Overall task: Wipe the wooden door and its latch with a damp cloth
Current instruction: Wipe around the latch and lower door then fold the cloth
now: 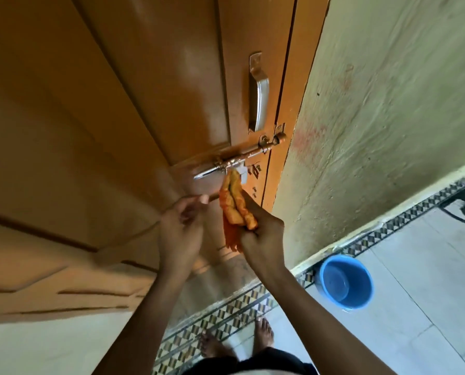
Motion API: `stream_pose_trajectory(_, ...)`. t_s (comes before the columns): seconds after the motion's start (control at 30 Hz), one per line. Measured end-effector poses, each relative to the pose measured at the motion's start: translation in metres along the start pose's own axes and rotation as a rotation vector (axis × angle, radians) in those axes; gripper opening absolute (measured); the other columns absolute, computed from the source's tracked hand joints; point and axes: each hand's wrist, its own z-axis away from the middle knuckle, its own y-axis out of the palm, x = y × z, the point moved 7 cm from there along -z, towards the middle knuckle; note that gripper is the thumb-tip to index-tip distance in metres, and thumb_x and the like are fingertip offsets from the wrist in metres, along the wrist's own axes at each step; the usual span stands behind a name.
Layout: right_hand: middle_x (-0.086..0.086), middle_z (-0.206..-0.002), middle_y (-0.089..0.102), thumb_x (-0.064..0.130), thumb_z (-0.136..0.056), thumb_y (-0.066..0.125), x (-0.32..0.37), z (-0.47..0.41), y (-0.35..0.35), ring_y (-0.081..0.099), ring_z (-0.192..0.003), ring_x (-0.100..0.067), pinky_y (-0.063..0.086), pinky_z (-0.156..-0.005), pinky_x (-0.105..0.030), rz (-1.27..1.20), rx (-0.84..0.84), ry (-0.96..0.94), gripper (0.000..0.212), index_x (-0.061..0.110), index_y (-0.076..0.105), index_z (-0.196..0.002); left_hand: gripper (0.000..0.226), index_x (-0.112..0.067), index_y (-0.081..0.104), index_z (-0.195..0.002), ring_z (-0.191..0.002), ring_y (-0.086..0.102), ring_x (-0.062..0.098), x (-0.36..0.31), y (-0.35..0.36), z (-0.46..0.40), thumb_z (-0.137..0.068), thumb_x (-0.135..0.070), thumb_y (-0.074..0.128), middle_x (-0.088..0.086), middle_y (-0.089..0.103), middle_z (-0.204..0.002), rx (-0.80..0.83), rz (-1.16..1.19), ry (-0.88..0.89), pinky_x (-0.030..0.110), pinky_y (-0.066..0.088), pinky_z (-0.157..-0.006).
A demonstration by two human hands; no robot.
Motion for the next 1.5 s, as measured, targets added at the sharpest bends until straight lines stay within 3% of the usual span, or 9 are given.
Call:
stream_pose_trajectory(0.13, -0.012, -0.139, 0.068, 0.0, -0.081, 0.069, 0.008, 0.011, 0.014, 0.072, -0.115, -0.024, 0.057, -0.098, -0.023, 0.181, 0.25, -0.27, 0.062, 0.013, 0.063, -0.142, 0.03, -0.018, 0.076, -0.106, -0.093, 0.078, 0.013, 0.009, 0.032, 0.032, -0.104, -0.041, 0.056, 0.001, 0.082, -0.101, 0.245, 0.633, -0.545, 0.028, 0.063, -0.07)
stream_pose_trajectory(0.33, -0.004, -0.149, 0.061, -0.008, -0.08, 0.066, -0.02, 0.025, -0.005, 0.059, -0.137, -0.022, 0.05, -0.113, -0.043, -0.496, 0.508, 0.104, 0.076, 0.013, 0.048, -0.151, 0.014, -0.007, 0.074, -0.099, -0.083, 0.076, 0.02, 0.028, 0.024, 0.044, -0.102, -0.003, 0.062, 0.007, 0.082, -0.086, 0.075, 0.628, -0.636, 0.032, 0.065, -0.062)
stream_pose_trajectory(0.43, -0.018, -0.125, 0.074, 0.007, -0.084, 0.063, -0.033, 0.016, -0.036, 0.071, -0.118, -0.038, 0.058, -0.102, -0.049, -0.686, 0.14, 0.232, 0.051, -0.002, 0.064, -0.135, 0.014, -0.01, 0.076, -0.1, -0.084, 0.076, 0.018, 0.03, 0.026, 0.053, -0.102, -0.008, 0.062, 0.004, 0.082, -0.089, 0.108, 0.631, -0.66, 0.037, 0.064, -0.073)
stream_pose_trajectory(0.53, -0.011, -0.11, 0.079, 0.018, -0.096, 0.067, -0.051, 0.013, -0.052, 0.077, -0.102, -0.028, 0.062, -0.092, -0.053, -0.394, -0.132, 0.365, 0.027, 0.006, 0.074, -0.119, 0.016, -0.008, 0.075, -0.111, -0.094, 0.075, 0.021, 0.028, 0.029, 0.06, -0.101, -0.014, 0.063, 0.008, 0.081, -0.101, 0.158, 0.688, -0.664, 0.038, 0.064, -0.078)
stream_pose_trajectory(0.67, -0.006, -0.123, 0.076, 0.058, -0.086, 0.07, -0.063, 0.014, -0.034, 0.071, -0.117, -0.028, 0.059, -0.099, -0.051, -0.428, 0.152, 0.608, 0.059, 0.019, 0.069, -0.13, 0.036, -0.009, 0.072, -0.125, -0.108, 0.073, 0.028, 0.026, 0.034, 0.066, -0.093, -0.026, 0.067, 0.014, 0.078, -0.118, 0.197, 0.725, -0.68, 0.04, 0.063, -0.082)
stream_pose_trajectory(0.77, -0.021, -0.133, 0.068, 0.032, -0.094, 0.069, -0.054, 0.02, -0.024, 0.068, -0.12, -0.037, 0.06, -0.094, -0.049, -0.769, 0.345, 0.758, 0.045, 0.009, 0.067, -0.132, 0.043, -0.013, 0.068, -0.132, -0.113, 0.072, 0.028, 0.026, 0.033, 0.067, -0.093, -0.03, 0.069, 0.013, 0.076, -0.125, 0.189, 0.709, -0.675, 0.043, 0.061, -0.089)
stream_pose_trajectory(0.97, -0.017, -0.119, 0.076, 0.004, -0.068, 0.085, -0.054, 0.017, -0.044, 0.072, -0.111, -0.039, 0.064, -0.082, -0.048, -0.662, 0.195, 0.719, 0.055, 0.004, 0.073, -0.121, 0.014, -0.019, 0.076, -0.107, -0.092, 0.078, 0.016, 0.025, 0.031, 0.06, -0.105, -0.019, 0.062, 0.002, 0.083, -0.099, 0.242, 0.555, -0.535, 0.034, 0.065, -0.077)
stream_pose_trajectory(1.3, -0.02, -0.111, 0.073, 0.004, -0.091, 0.074, -0.058, 0.045, -0.101, 0.073, -0.101, -0.038, 0.059, -0.089, -0.062, -0.389, 0.023, 0.585, 0.022, 0.013, 0.072, -0.111, 0.017, -0.017, 0.077, -0.1, -0.088, 0.078, 0.012, 0.024, 0.064, 0.077, -0.095, -0.001, 0.073, 0.0, 0.083, -0.093, 0.444, 0.32, -0.396, 0.024, 0.063, -0.073)
stream_pose_trajectory(1.5, -0.013, -0.097, 0.077, 0.005, -0.089, 0.077, -0.063, 0.057, -0.174, 0.073, -0.086, -0.029, 0.059, -0.063, -0.033, -0.219, 0.007, 0.501, 0.016, 0.015, 0.07, -0.099, 0.008, -0.011, 0.074, -0.099, -0.083, 0.078, 0.015, 0.02, 0.118, 0.115, -0.097, -0.003, 0.072, 0.004, 0.082, -0.089, 0.45, 0.353, -0.43, 0.029, 0.062, -0.07)
